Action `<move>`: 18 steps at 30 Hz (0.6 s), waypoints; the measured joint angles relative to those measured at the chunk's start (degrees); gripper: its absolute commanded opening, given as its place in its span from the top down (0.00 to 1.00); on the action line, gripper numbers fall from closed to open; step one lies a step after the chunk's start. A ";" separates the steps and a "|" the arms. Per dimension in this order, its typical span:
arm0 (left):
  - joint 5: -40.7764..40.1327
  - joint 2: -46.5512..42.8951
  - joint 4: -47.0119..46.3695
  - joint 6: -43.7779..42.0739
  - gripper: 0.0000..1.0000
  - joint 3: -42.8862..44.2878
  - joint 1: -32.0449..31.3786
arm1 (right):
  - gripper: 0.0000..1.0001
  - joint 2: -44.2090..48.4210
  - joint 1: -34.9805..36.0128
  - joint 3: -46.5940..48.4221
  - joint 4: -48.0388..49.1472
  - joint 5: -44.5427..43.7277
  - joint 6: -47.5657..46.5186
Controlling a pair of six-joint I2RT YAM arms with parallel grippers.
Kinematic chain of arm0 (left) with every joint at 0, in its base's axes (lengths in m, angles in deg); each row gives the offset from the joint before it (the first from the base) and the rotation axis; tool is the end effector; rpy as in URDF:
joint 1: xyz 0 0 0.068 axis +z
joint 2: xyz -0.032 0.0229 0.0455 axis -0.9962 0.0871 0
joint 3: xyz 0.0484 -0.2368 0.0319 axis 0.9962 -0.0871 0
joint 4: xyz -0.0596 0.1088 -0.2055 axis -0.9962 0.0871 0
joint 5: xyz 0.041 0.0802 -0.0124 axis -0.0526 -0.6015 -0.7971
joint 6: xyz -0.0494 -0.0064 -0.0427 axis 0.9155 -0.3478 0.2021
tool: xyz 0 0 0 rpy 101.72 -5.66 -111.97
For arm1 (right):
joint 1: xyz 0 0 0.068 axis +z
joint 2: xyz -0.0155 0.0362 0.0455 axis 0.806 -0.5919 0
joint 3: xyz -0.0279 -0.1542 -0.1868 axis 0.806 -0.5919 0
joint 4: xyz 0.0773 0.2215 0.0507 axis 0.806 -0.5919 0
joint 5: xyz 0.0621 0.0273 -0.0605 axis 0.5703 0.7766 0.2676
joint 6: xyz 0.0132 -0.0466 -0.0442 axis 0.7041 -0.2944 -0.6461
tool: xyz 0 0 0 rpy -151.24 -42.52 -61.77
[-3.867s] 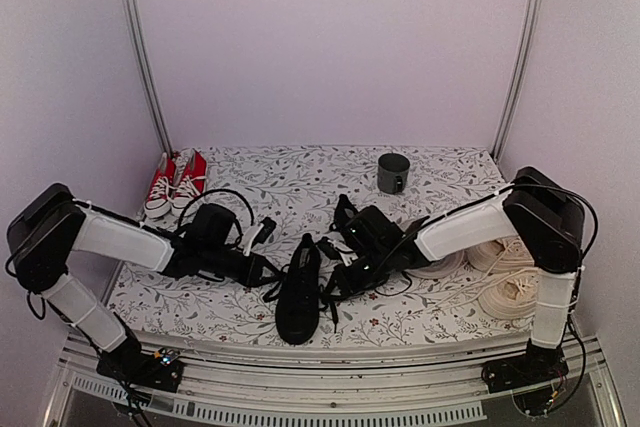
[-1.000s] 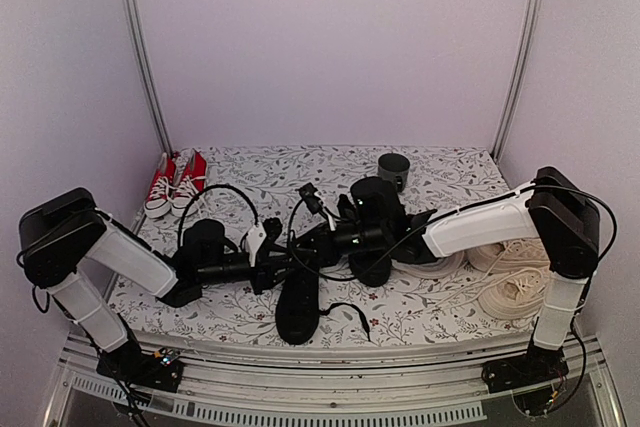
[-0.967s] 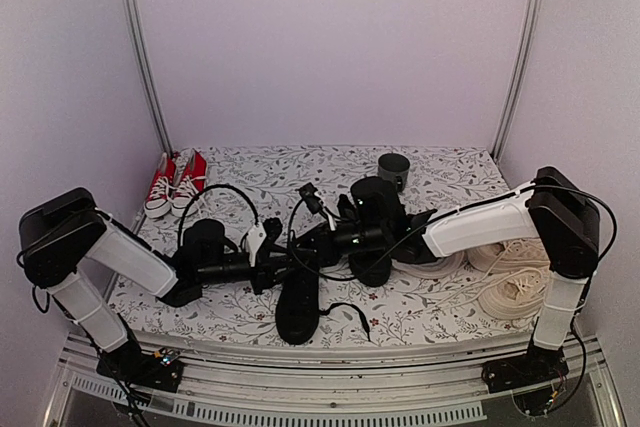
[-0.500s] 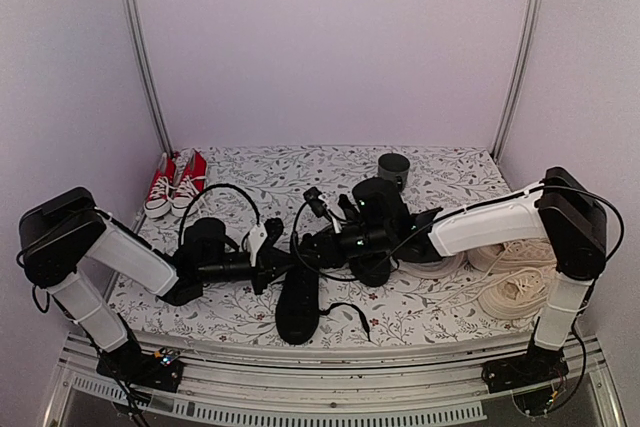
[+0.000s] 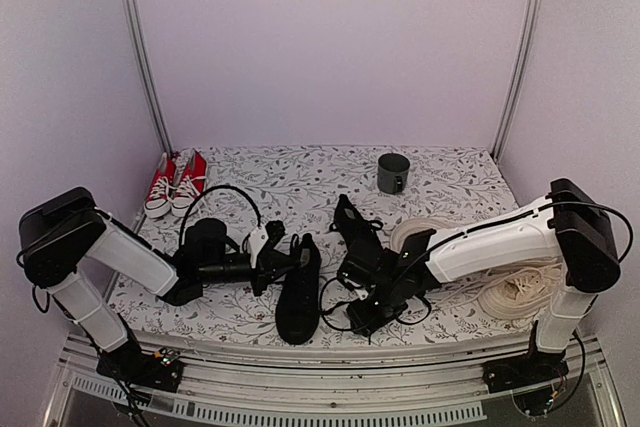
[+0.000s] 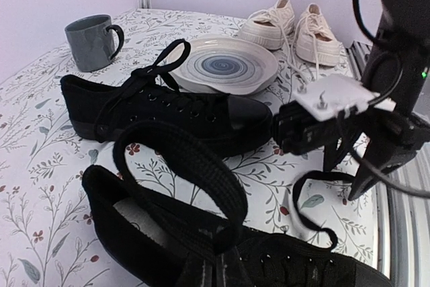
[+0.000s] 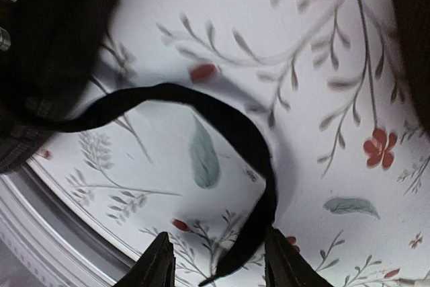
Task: Tie the shoes
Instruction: Pass from the right arm to the left
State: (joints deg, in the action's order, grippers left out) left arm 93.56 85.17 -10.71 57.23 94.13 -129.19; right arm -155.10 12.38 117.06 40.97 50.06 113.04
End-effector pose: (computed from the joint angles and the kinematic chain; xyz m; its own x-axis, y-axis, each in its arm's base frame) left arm 0.1882 -0.2112 0.1237 -0.1670 0.2302 -0.9587 0.9197 0.3869 -0.0673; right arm 0.1265 0.2903 0.1248 -0.7943 -0.5513 -0.2555 -0.6003 0.7768 0.1903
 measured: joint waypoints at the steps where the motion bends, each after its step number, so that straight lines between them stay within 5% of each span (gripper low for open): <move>1: 0.02 0.00 0.07 -0.02 1.00 0.00 0.00 | 0.62 -1.07 0.37 0.15 -1.51 -0.31 0.46; 5: 0.11 0.00 0.15 -0.28 1.00 0.00 0.00 | 0.98 -3.91 0.81 3.65 -4.44 -1.07 1.53; 18: 0.13 -0.33 0.26 -2.12 1.00 -0.04 0.00 | 0.99 -0.46 -5.38 5.77 -8.66 -2.29 -1.86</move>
State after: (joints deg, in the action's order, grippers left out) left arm 93.69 84.84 -10.45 55.11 94.09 -129.19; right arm -155.56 7.00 122.83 32.31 47.77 111.18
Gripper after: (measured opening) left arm 0.006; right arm 0.010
